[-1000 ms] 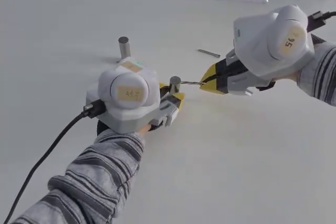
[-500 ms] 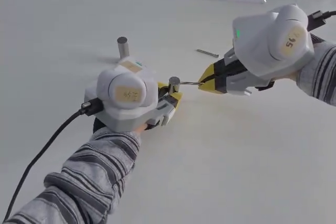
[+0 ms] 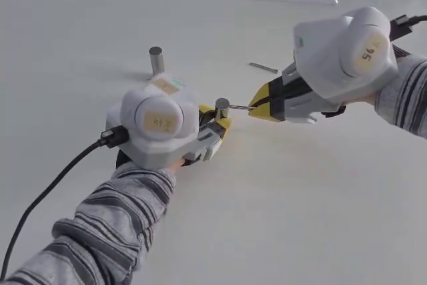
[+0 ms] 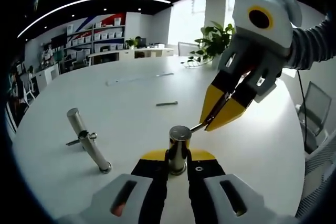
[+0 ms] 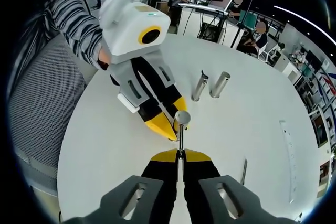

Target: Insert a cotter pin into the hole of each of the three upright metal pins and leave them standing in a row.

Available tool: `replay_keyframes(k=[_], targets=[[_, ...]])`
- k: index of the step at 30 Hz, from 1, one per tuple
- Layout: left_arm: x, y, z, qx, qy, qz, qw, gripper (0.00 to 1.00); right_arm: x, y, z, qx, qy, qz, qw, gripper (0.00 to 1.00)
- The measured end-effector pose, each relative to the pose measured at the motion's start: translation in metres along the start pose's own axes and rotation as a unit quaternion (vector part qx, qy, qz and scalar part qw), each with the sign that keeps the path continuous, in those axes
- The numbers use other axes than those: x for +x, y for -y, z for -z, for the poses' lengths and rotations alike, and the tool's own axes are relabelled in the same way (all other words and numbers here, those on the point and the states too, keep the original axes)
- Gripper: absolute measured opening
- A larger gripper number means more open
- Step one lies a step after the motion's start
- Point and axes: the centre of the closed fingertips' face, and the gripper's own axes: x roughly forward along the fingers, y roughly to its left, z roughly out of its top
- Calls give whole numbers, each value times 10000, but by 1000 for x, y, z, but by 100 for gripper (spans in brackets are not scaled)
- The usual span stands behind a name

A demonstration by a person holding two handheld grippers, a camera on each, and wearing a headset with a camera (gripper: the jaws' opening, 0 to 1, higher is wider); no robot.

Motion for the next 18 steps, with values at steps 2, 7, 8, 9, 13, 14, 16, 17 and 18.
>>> replay_keyframes(k=[2, 7, 8, 9, 13, 14, 16, 17, 18], targets=[[0, -1, 0, -33, 24, -37, 10000, 10, 2, 1, -1, 7, -18, 15, 10000, 0], [1, -1, 1, -132, 50, -124, 9998, 10, 3, 1, -2, 62, -50, 37, 10000, 0], [1, -1, 1, -165, 56, -150, 9997, 10, 4, 1, -2, 82, -43, 38, 9999, 0], [1, -1, 1, -194, 60, -163, 9997, 10, 4, 0, -4, 105, -27, 42, 9999, 0], [1, -2, 2, -335, 77, -195, 9992, 10, 6, 0, -7, 78, -26, 62, 9999, 0], [1, -2, 2, -385, 82, -206, 9990, 10, 7, 1, -8, 62, -29, 65, 10000, 0], [2, -2, 2, -414, 90, -223, 9989, 11, 8, 1, -9, -9, -45, 76, 10000, 0], [2, -2, 2, -434, 93, -235, 9987, 11, 8, 1, -9, -23, -51, 80, 10000, 0], [2, -2, 2, -451, 97, -244, 9986, 11, 8, 0, -11, -31, -47, 78, 10000, 0]])
